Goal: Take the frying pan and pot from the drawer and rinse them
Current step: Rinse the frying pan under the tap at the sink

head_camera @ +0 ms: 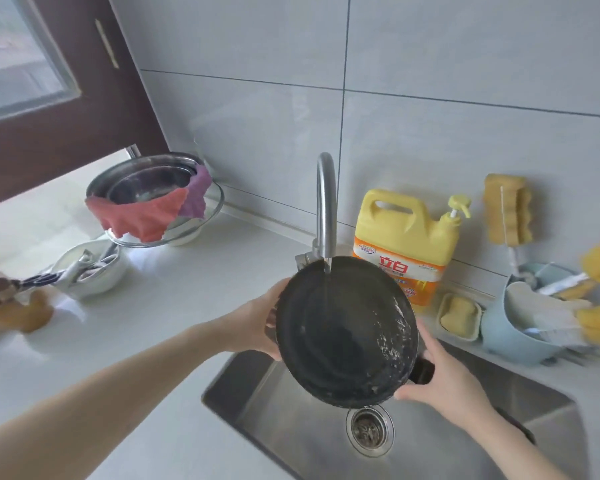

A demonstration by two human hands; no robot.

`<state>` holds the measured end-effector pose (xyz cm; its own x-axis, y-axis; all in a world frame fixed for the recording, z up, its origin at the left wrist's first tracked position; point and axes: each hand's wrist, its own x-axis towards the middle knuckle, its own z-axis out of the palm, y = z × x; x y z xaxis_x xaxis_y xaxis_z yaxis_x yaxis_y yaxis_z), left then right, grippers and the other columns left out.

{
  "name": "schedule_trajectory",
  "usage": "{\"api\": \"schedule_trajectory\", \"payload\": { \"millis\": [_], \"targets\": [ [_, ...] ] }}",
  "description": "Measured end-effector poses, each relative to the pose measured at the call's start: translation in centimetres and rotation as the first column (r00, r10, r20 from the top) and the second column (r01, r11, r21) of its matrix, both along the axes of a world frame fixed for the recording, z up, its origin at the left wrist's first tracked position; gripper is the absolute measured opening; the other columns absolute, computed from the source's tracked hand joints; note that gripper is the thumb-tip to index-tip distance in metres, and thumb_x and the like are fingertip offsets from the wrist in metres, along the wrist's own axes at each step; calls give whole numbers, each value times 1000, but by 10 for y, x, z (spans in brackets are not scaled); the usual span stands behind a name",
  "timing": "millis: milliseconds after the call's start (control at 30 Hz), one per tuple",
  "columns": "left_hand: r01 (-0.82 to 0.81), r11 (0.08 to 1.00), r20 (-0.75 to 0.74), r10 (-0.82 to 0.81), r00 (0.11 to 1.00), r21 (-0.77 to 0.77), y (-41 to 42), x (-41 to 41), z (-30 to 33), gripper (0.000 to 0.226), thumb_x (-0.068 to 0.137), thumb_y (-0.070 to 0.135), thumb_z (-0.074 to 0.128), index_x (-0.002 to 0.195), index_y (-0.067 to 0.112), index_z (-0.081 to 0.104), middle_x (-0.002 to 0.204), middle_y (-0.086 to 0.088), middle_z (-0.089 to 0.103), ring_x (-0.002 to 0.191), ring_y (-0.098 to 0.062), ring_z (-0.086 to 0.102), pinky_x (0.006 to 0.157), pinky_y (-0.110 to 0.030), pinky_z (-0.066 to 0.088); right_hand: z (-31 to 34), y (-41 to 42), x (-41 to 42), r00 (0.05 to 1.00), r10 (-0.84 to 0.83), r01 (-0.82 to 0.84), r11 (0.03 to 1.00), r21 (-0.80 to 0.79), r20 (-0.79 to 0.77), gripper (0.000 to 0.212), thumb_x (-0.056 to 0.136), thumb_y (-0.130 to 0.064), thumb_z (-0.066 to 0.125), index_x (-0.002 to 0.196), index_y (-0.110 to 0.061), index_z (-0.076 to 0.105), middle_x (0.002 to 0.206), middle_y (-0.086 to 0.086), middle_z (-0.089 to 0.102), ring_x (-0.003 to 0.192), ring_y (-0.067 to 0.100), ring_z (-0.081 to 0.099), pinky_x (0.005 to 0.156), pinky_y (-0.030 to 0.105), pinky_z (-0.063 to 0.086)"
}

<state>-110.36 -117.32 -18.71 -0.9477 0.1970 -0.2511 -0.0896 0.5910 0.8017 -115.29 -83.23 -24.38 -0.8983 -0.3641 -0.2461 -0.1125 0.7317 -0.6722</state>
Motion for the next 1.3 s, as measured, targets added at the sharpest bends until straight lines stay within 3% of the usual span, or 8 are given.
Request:
{"api": "schedule_trajectory", "payload": {
  "millis": [267, 367, 467, 567, 700, 900, 1100, 1300],
  "targets": [
    [-195, 978, -436, 142, 889, -80, 48, 8, -63, 118, 75, 50, 78, 156, 36, -7, 163, 9, 20, 140, -11, 40, 111, -22, 37, 40, 40, 5, 936, -51, 123, 975, 187, -348, 134, 53, -65, 83, 133, -65, -25, 114, -9, 66, 96, 19, 64, 67, 30, 44],
    [-251, 963, -530, 164, 832, -97, 62, 16, -68, 114, 75, 59, 70, 142, 60, -22, 158, 7, 22, 131, -17, 47, 97, -7, 37, 41, 45, 17, 840, -19, 162, 962, 218, -542, 135, 47, -59, 87, 152, -40, 5, 93, -4, 70, 80, 23, 66, 54, 26, 37],
    [-287, 949, -685, 123, 718, -130, 70, 17, -70, 119, 76, 45, 75, 149, 49, -19, 156, 1, 25, 119, -30, 59, 80, -30, 55, 39, 56, 25, 749, -23, 230, 946, 227, -662, 125, 31, -44, 95, 137, -8, 40, 70, 4, 66, 56, 27, 65, 46, 23, 36],
    [-286, 954, -744, 126, 657, -91, 78, 12, -67, 119, 75, 36, 76, 154, 38, -14, 158, -3, 27, 123, -21, 51, 79, -23, 51, 45, 69, 31, 644, -75, 308, 936, 169, -761, 110, 43, -43, 94, 130, -2, 41, 71, 11, 65, 55, 31, 64, 45, 35, 50],
    [-269, 960, -768, 113, 630, -80, 89, 2, -59, 119, 74, 31, 75, 155, 32, -13, 155, -7, 31, 128, -19, 46, 86, -14, 43, 53, 74, 38, 637, -39, 285, 940, 188, -770, 82, 88, -70, 33, 127, 1, 41, 66, 11, 60, 52, 32, 61, 47, 38, 51],
    [-258, 964, -680, 150, 718, -61, 100, -6, -60, 124, 76, 33, 81, 151, 44, -17, 156, -2, 30, 127, -17, 44, 81, -15, 44, 62, 85, 44, 590, -24, 310, 930, 199, -807, 91, 73, -61, 56, 143, -9, 30, 72, 14, 63, 58, 35, 63, 50, 41, 53],
    [-123, 982, -461, 46, 886, -140, 84, -7, -77, 129, 71, 44, 85, 156, 33, -11, 163, 19, 8, 142, -13, 38, 104, -25, 44, 70, 76, 41, 863, 42, 207, 880, 427, -504, 138, 53, -67, 78, 145, -48, -23, 90, -10, 65, 71, 15, 60, 55, 26, 36],
    [-10, 999, -113, 5, 994, -42, 53, -7, -59, 123, 62, 26, 91, 140, 64, 5, 135, 25, 54, 116, 4, 57, 101, -17, 44, 66, 51, 19, 989, 34, 27, 918, 395, -147, 127, 57, -66, 76, 135, -64, -24, 107, -22, 60, 102, 5, 58, 71, 24, 42]
  ]
}}
